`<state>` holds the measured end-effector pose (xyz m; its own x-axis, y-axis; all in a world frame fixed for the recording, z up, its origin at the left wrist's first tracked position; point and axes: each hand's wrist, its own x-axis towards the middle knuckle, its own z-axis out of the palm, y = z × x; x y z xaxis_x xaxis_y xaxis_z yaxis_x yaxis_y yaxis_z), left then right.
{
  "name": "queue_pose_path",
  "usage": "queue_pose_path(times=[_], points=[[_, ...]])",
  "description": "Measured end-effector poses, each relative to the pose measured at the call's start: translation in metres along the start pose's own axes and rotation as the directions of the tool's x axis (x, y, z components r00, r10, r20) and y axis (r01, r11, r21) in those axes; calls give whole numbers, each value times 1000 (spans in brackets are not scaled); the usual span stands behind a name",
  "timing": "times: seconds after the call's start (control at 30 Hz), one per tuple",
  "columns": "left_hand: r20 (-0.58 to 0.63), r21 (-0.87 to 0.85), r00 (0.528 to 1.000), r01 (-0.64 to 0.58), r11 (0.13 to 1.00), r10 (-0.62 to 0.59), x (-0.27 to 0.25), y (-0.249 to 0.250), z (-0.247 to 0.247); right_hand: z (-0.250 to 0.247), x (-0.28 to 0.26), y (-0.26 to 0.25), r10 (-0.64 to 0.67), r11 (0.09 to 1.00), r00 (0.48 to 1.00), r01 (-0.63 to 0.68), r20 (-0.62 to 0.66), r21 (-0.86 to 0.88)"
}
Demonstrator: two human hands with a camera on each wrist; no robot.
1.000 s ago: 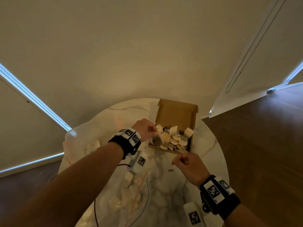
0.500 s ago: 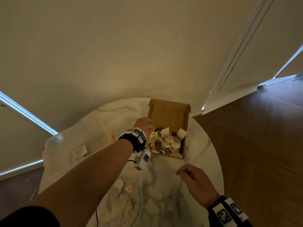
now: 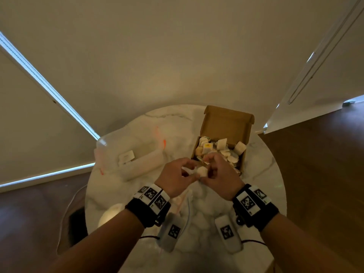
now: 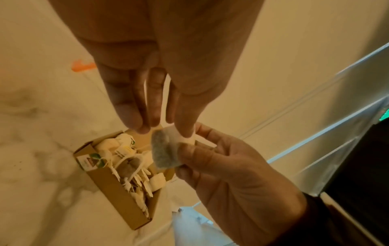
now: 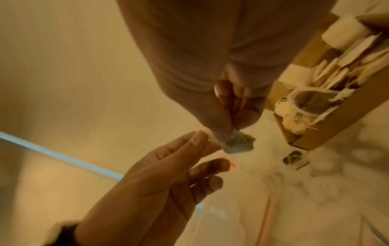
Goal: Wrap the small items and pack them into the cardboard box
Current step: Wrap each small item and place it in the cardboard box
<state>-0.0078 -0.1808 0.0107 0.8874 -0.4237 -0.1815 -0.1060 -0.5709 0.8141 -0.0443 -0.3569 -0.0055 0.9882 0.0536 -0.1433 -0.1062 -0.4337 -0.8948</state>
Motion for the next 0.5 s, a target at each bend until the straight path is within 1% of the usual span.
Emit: queue_pose_path(times=[0.17, 0.27, 0.37, 0.43, 0.5], points=[[-108, -31, 991, -87, 996, 83, -10, 7, -10, -1, 1, -22, -31, 999, 999, 31, -15, 19], [-165, -47, 981, -109, 993, 100, -14, 14, -18, -5, -1, -34, -78, 997, 997, 78, -26, 5], [-203, -19, 973, -120, 993, 114, -18, 19, -25, -9, -2, -43, -123, 992, 992, 123, -39, 2], [-225, -7, 967, -120, 993, 115, -20, 22, -29, -13, -2, -49, -121, 993, 991, 122, -65, 10], [-236, -47, 965, -130, 990, 115, -22, 26, -32, -16, -3, -55, -119, 993, 990, 120, -79, 13]])
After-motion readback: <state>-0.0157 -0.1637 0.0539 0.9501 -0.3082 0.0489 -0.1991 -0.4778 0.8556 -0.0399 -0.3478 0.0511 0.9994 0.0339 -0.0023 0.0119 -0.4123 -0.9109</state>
